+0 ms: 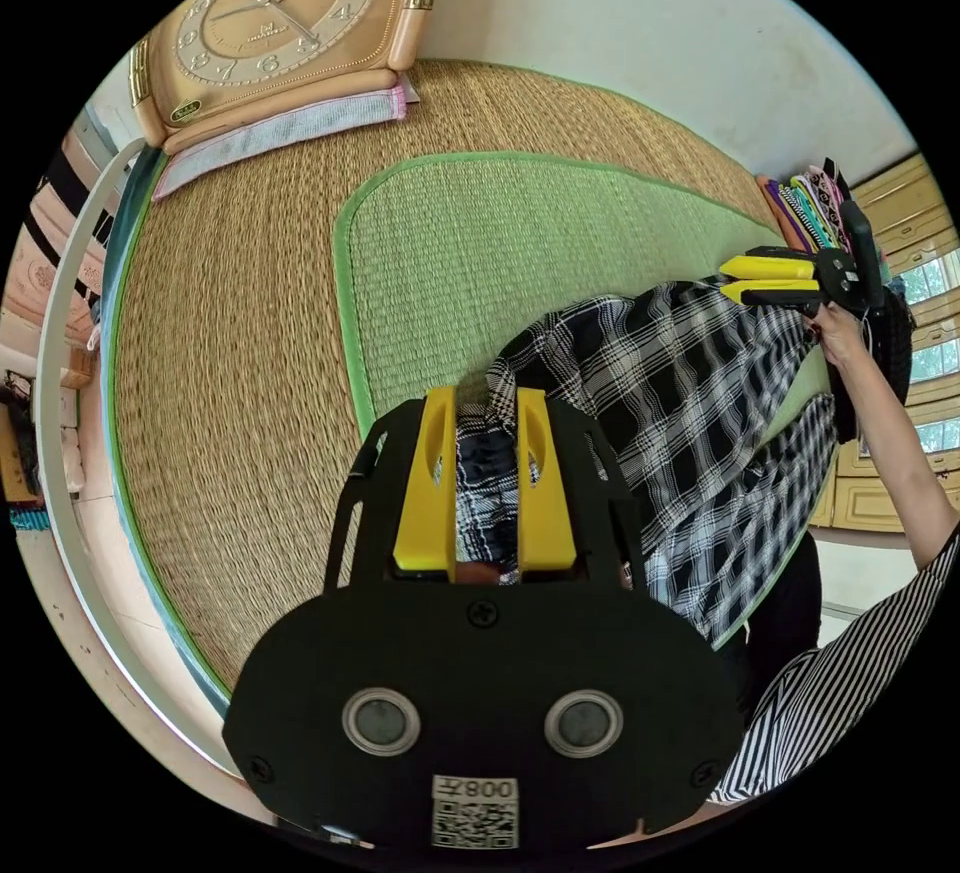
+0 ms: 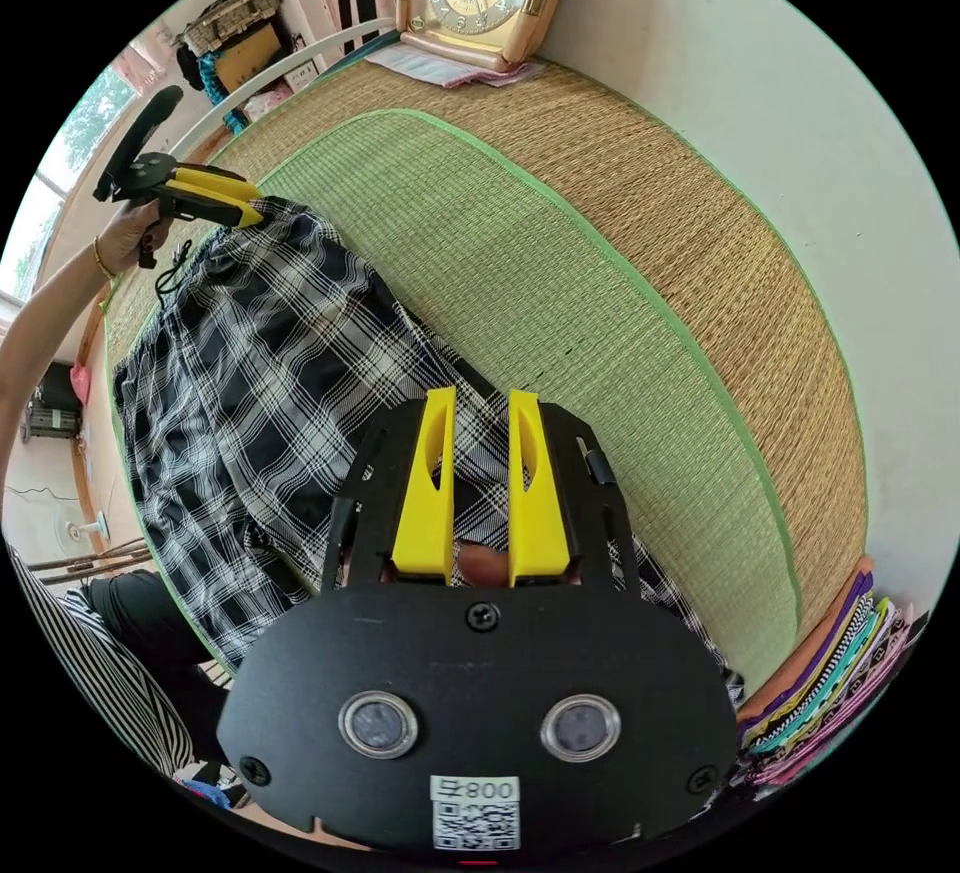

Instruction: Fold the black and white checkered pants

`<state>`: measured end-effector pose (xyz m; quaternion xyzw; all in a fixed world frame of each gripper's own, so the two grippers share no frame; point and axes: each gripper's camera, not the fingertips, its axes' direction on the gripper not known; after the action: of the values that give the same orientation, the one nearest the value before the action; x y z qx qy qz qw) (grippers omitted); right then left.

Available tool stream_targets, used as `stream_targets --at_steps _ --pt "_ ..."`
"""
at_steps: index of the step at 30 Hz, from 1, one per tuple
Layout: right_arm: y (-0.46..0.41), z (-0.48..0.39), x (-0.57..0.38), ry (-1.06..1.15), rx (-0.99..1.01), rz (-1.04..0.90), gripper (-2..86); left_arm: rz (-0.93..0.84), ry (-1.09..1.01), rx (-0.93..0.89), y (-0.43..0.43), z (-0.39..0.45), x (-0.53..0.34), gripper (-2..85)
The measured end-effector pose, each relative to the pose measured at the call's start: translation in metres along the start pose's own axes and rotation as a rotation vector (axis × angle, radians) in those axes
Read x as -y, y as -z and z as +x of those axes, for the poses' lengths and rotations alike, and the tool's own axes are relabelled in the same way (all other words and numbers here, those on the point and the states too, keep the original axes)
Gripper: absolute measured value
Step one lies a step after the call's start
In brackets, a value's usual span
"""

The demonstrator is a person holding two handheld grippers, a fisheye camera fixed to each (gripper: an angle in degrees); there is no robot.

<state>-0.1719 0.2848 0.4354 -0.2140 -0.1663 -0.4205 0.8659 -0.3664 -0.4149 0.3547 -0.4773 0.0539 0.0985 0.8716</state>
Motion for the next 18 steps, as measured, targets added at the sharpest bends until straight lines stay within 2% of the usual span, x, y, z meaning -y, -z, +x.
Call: stream_targets --at_steps 8,18 --pt "-0.006 -0.015 0.026 0.061 -0.044 -0.040 3.4 0.010 0.011 0.025 0.012 -0.009 -0.001 6.8" --pt "0.027 -0.012 0.025 -0.009 -0.005 0.009 0.5 0.099 0.034 0.004 0.052 -0.011 -0.015 3.4"
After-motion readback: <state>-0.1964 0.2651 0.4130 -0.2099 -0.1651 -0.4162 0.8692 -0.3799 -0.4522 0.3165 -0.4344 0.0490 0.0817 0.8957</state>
